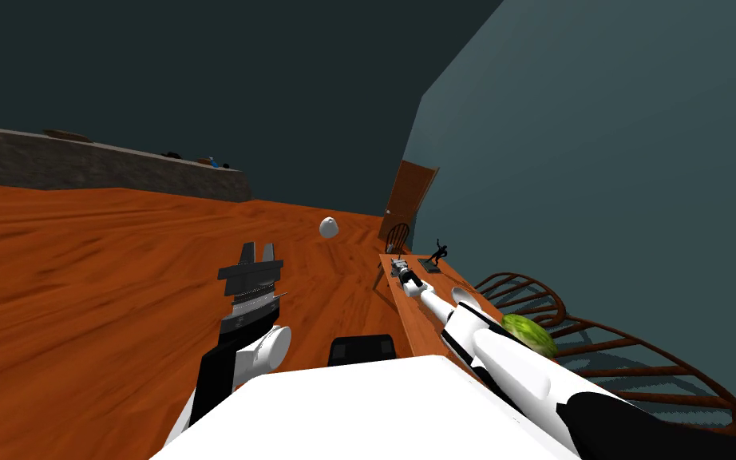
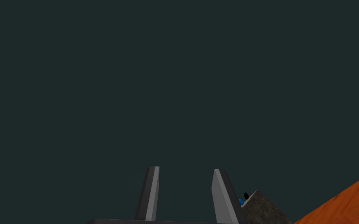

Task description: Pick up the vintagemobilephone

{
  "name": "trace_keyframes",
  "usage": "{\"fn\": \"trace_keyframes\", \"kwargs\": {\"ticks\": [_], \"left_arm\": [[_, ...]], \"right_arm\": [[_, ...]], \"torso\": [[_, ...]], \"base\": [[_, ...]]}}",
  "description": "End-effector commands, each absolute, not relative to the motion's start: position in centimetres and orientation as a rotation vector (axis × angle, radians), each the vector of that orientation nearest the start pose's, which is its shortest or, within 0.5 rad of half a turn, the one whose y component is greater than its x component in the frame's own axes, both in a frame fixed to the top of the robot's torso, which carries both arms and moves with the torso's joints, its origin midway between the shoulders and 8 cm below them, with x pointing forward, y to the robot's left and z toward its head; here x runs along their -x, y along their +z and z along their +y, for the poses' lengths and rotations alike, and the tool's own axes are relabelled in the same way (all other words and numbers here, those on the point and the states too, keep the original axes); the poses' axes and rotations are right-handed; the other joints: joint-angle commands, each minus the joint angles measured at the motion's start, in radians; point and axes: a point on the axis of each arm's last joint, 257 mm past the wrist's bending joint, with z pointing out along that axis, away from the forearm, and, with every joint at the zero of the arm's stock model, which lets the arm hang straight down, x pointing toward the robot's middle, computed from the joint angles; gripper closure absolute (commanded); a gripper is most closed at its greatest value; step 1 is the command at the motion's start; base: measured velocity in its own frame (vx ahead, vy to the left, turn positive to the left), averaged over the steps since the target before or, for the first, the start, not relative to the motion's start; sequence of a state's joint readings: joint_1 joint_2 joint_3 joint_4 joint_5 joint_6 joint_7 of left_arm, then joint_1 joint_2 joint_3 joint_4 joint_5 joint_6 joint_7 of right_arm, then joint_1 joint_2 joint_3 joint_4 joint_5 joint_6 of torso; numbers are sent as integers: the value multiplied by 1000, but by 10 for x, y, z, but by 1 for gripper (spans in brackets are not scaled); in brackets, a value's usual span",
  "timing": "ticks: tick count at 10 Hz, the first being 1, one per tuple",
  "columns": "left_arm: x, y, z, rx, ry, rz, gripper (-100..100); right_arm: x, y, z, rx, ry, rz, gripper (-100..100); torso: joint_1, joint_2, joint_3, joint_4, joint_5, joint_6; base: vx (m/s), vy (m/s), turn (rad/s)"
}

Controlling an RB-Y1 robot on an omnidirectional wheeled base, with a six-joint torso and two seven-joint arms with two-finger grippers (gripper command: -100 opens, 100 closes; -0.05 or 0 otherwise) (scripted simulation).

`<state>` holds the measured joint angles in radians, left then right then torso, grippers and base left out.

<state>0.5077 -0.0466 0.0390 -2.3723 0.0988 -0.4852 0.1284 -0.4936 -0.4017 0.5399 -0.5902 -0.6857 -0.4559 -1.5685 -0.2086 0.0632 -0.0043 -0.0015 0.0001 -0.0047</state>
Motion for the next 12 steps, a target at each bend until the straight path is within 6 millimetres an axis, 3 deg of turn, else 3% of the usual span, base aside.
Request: {"fn": "trace_keyframes", "kwargs": {"ticks": [1,5,7,9,12], "left_arm": [[-320,60,305,723,-1457,423,0],[-320,60,305,723,-1457,423,0],[-320,60,305,722,-1457,423,0],[-320,60,305,723,-1457,423,0],[-320,60,305,722,-1457,423,0]], "right_arm": [[-599,-340,-291,2341,-2018,-193,100],[-586,-343,-316,2338,-1986,-241,100],[-582,-347,-319,2340,-1950,-225,100],[-569,-347,-341,2344,-1938,-282,100],[-564,-354,-342,2348,-1889,-255,100]], "torso": [[0,0,0,0,0,0],[-4,2,1,1,-1,1],[-4,3,2,1,0,0],[-4,2,1,1,0,2],[-8,5,3,2,-1,0]], "base": [[60,172,-100],[28,91,-66],[12,43,16],[49,143,-131],[4,27,12]]}}
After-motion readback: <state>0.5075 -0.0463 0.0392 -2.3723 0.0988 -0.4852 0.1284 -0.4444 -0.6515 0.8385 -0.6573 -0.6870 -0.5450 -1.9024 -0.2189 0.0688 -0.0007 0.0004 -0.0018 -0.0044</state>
